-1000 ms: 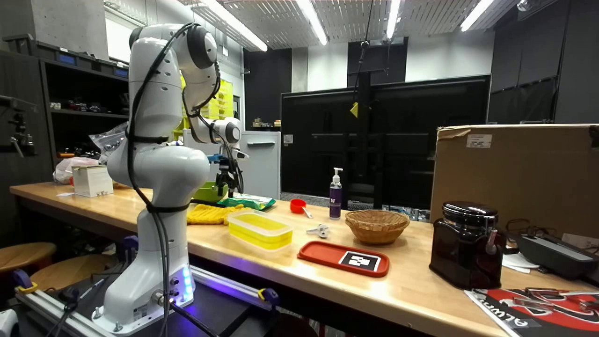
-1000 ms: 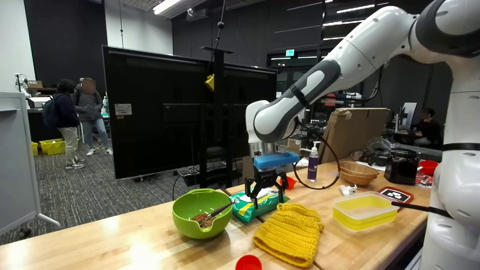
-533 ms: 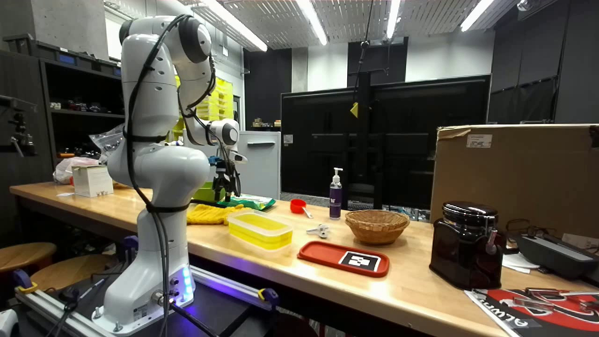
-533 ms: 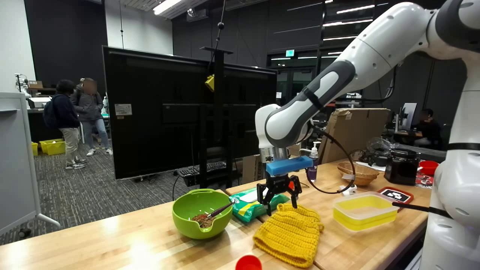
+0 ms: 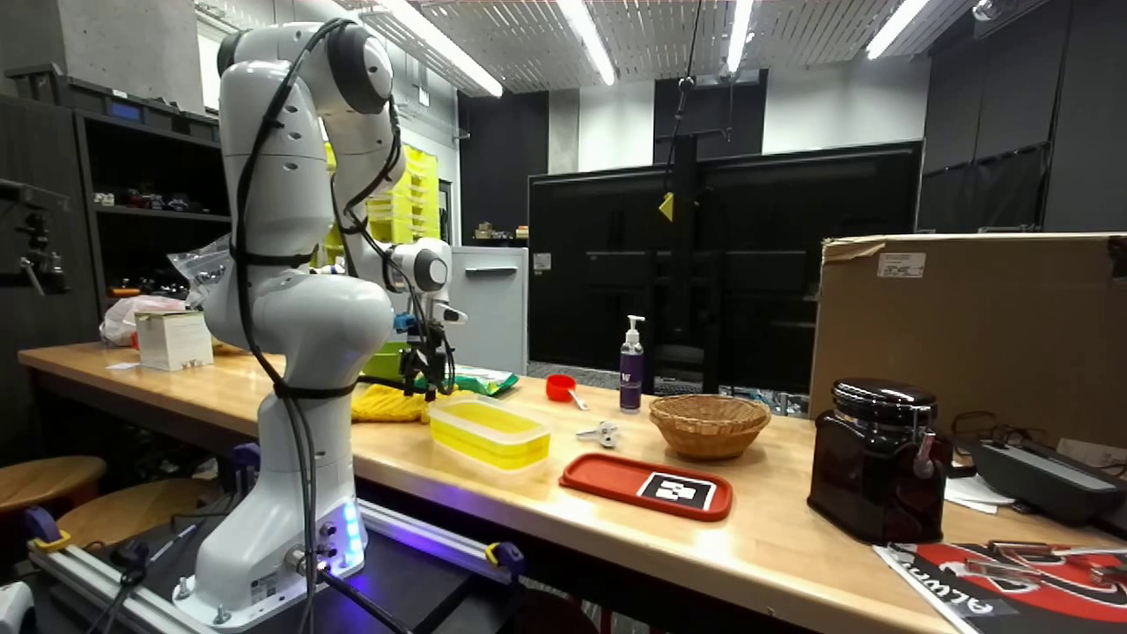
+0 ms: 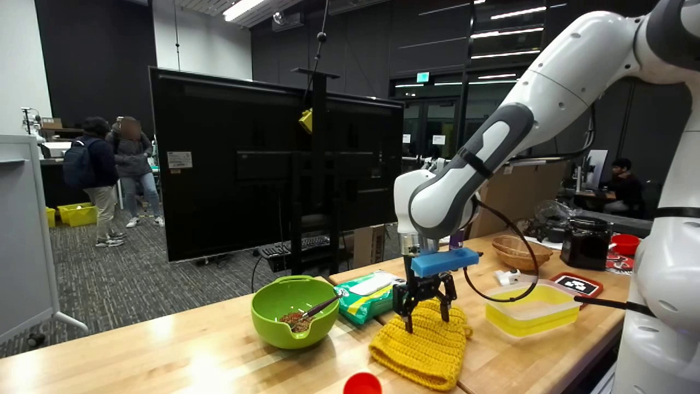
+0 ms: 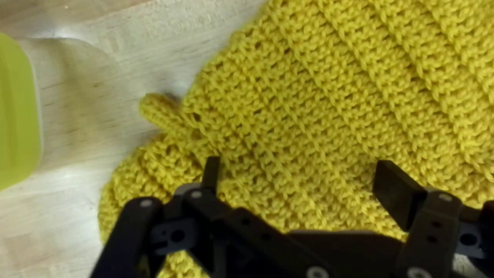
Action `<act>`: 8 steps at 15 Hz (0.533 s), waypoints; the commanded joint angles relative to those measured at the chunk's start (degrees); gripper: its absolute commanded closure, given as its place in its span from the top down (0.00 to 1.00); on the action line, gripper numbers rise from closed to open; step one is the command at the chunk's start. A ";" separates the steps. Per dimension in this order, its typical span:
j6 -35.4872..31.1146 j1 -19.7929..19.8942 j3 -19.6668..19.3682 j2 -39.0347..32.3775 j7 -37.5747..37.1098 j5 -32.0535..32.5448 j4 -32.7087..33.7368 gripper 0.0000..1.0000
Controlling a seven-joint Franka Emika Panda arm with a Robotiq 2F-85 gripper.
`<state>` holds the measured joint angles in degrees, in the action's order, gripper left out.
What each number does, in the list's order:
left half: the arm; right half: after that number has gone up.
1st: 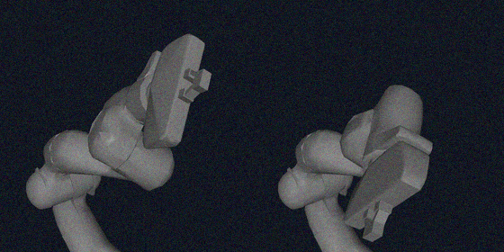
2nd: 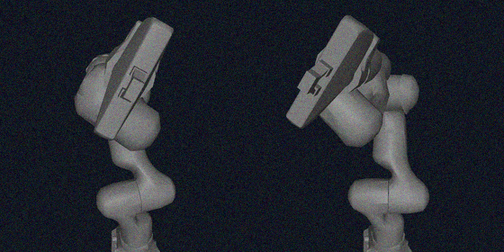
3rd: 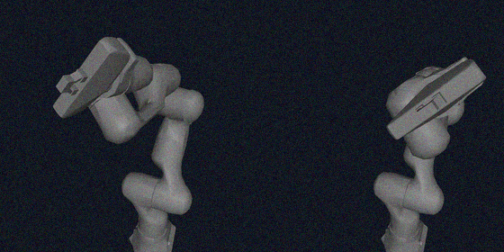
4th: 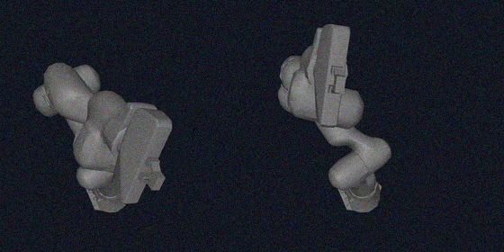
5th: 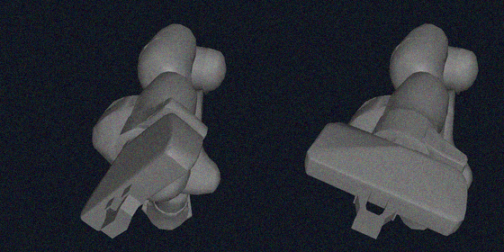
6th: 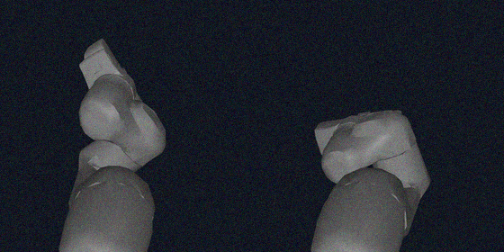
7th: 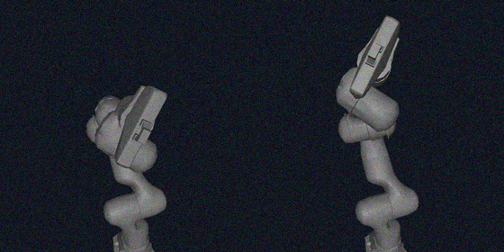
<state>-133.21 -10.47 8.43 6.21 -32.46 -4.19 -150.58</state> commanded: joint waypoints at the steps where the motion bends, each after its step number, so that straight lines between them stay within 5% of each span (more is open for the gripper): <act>1: -7.78 0.23 0.90 0.69 3.78 -3.52 -5.06 1.00; 8: -16.86 -2.44 3.11 2.09 2.12 -19.35 -10.83 1.00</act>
<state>-146.02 -11.25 9.77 7.06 -28.76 -17.03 -157.24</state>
